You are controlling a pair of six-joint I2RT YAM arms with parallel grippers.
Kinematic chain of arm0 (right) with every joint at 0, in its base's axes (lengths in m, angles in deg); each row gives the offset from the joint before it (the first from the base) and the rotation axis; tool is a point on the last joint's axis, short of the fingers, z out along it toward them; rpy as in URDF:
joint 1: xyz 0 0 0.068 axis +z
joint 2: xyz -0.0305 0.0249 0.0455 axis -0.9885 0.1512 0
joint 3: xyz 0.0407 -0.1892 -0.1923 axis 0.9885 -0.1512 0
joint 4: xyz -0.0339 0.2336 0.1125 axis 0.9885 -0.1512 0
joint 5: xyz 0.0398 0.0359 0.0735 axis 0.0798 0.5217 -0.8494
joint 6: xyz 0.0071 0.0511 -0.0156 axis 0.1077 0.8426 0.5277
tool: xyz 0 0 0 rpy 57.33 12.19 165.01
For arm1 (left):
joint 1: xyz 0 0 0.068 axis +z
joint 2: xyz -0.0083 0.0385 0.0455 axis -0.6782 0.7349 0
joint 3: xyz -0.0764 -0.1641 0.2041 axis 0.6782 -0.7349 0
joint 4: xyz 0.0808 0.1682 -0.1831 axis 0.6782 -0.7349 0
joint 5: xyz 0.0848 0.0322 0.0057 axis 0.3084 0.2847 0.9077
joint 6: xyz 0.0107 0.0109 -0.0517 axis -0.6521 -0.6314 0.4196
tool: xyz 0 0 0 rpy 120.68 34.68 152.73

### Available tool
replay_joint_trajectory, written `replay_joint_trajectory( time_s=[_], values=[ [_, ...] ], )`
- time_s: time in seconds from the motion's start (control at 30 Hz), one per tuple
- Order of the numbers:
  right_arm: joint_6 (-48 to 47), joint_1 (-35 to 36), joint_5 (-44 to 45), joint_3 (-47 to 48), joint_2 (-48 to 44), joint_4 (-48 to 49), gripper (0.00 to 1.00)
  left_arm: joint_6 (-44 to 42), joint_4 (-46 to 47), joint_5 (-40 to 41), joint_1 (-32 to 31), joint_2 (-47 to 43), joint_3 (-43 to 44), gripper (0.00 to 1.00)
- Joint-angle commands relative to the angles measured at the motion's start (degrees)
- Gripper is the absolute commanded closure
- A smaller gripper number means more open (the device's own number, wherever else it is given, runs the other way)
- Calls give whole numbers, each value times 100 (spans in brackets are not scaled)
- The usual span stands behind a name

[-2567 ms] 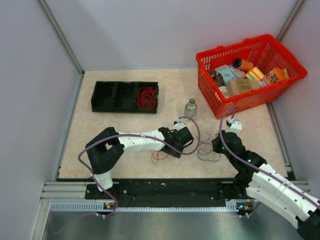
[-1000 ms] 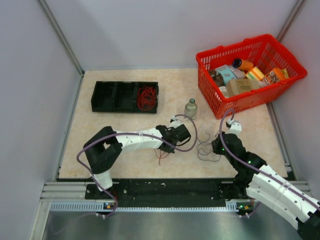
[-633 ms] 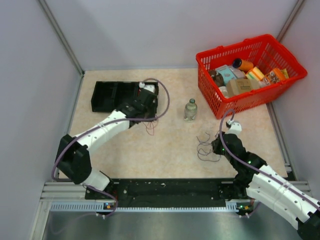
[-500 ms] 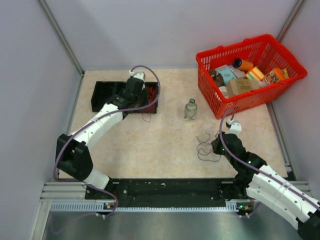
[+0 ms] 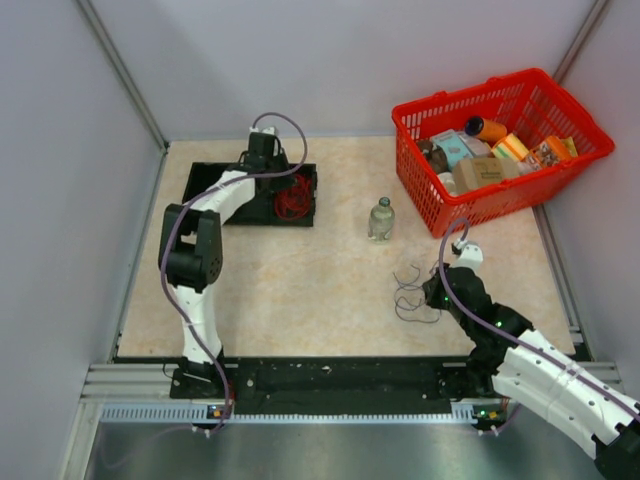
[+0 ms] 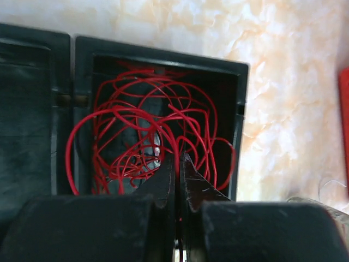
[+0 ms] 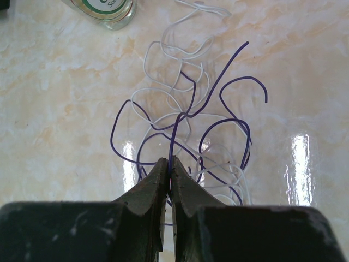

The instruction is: Untangle the cables

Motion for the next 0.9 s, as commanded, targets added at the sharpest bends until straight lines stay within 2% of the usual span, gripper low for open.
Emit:
replay_joint_trajectory(
  time_s=[0.0,0.13,0.2,0.3,0.47,0.53,0.63,0.77,0.8,0.87],
  values=[
    [-102,-41,-14,47,-23,227,94,219,248,-300,-182,428,357,100],
    [-94,-41,-32,38,-14,218,94,183,-628,499,-305,946,795,100],
    [-85,-32,-67,38,-40,209,94,105,-797,493,-314,1114,971,100],
    [-102,-41,-58,29,-49,209,94,-54,-1130,509,-332,1019,1174,75],
    [-94,-41,-58,29,-32,218,94,-124,-981,623,-332,-26,796,38],
    [-102,-32,-76,29,-23,227,94,-116,-1122,624,-340,-474,796,27],
    [-120,-32,-120,38,38,253,94,-98,-1254,598,-349,-984,735,22],
    [-146,-32,-181,64,126,297,94,-89,-1421,624,-358,-1661,481,22],
    [-164,-32,-199,55,144,306,94,-81,-1456,833,-358,-1828,375,22],
    [-190,-23,-260,64,205,367,94,-37,-1440,818,-375,-2346,-45,22]
  ],
)
